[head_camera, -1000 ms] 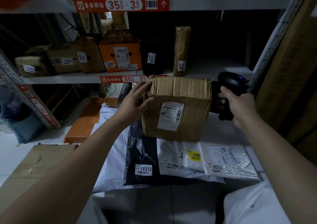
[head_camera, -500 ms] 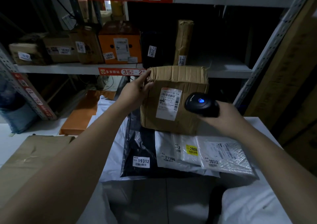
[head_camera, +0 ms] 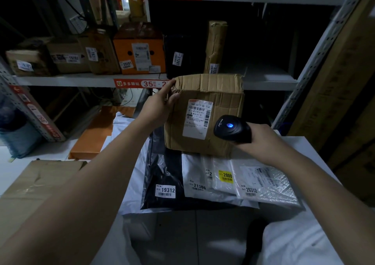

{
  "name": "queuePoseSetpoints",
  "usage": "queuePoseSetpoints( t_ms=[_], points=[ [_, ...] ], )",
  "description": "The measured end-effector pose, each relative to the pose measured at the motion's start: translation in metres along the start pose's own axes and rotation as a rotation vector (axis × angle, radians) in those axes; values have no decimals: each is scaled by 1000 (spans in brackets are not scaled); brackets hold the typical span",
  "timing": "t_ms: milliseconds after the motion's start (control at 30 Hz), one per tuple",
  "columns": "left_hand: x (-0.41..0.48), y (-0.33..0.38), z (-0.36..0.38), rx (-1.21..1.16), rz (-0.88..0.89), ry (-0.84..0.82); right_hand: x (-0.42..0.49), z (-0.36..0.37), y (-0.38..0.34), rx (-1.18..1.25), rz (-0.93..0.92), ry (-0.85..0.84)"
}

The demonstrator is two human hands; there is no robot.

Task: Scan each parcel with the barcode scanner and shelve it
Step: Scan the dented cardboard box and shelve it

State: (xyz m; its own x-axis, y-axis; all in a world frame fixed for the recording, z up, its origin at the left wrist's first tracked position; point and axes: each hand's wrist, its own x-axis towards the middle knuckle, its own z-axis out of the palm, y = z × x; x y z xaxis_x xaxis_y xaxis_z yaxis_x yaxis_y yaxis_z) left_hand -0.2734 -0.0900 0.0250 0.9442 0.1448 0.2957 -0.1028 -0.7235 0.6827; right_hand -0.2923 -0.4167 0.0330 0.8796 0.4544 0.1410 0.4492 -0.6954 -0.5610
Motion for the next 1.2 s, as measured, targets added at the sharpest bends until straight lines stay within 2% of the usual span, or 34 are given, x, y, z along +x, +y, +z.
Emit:
queuePoseSetpoints(
  t_ms=[533, 1200],
  points=[
    [4, -1, 4, 38, 2, 22, -3, -5, -5, 38, -42, 38],
    [5, 0, 5, 43, -24, 21, -1, -12, 5, -112, -128, 37]
  ],
)
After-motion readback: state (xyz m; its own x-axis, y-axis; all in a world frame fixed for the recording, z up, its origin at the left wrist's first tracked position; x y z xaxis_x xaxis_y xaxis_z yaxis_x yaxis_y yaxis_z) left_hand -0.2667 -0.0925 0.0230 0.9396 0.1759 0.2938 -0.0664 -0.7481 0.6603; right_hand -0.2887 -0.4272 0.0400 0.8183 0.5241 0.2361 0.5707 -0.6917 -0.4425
